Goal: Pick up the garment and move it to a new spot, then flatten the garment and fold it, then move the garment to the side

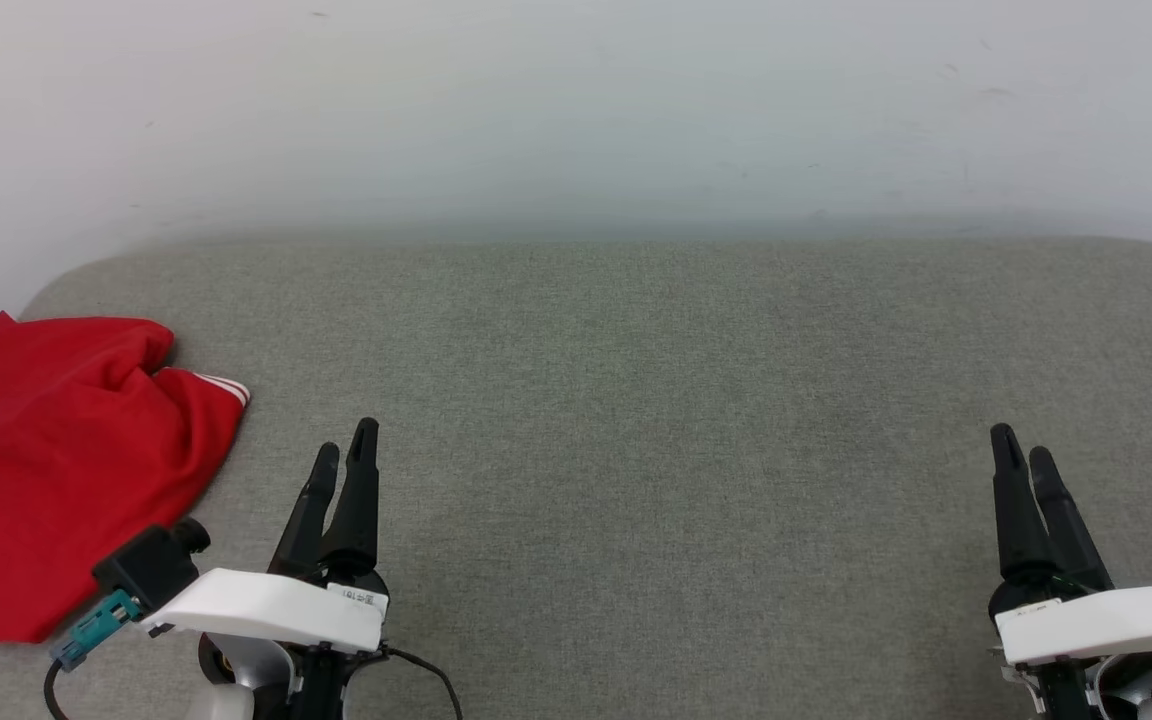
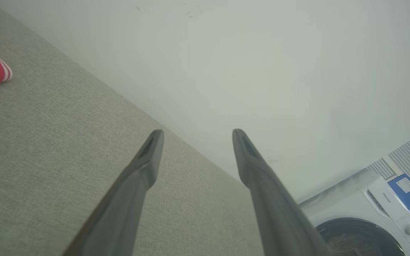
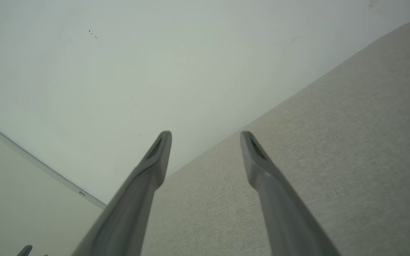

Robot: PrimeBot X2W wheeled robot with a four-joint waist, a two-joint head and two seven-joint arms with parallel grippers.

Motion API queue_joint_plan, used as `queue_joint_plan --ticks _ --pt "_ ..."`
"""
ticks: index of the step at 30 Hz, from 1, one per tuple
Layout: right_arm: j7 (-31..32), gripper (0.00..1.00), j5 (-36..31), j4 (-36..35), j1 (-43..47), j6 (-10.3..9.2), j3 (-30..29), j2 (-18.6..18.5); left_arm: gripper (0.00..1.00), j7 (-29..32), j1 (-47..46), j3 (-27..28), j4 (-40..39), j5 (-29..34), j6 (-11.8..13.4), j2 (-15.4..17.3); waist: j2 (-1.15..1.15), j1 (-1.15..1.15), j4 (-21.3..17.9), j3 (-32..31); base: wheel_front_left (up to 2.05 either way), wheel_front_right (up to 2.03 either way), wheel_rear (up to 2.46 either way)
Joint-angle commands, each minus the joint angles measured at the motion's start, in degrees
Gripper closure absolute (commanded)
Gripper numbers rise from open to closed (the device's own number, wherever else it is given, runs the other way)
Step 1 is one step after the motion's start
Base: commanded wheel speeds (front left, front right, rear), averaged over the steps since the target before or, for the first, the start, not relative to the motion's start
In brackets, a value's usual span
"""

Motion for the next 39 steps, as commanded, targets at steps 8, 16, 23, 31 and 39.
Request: queue_joint_plan --ticks 8,16,23,31,39 --pt "-1.7 0.0 -9.7 -2.0 0.9 0.0 -0.5 0.0 0.0 -1.8 -0.6 -0.4 -0.5 9.7 0.0 0.1 0.0 0.0 0.1 0.0 0.0 0.0 0.0" --pt "-1.8 0.0 -16.4 -2.8 1.4 0.0 -0.4 0.0 0.0 -3.0 0.3 -0.4 -0.9 17.4 0.0 0.1 0.0 0.0 0.0 -0.1 0.0 0.0 0.0" --pt "-1.2 0.0 -21.9 -3.8 1.9 0.0 -0.4 0.0 0.0 -4.1 0.7 -0.5 -0.8 23.0 0.0 0.1 0.0 0.0 0.1 -0.1 0.0 0.0 0.0" --pt "-0.2 0.0 -26.9 -5.1 2.8 0.0 -1.1 0.1 0.0 -5.2 1.1 -0.7 -0.2 28.7 0.1 0.1 0.0 0.0 0.4 -0.1 0.0 0.0 0.0" --pt "0.4 0.0 -30.7 -6.4 3.5 0.0 -1.7 0.1 0.0 -6.3 1.0 -0.7 0.5 32.7 0.4 0.1 0.0 0.0 0.6 -0.1 0.0 0.0 0.0"
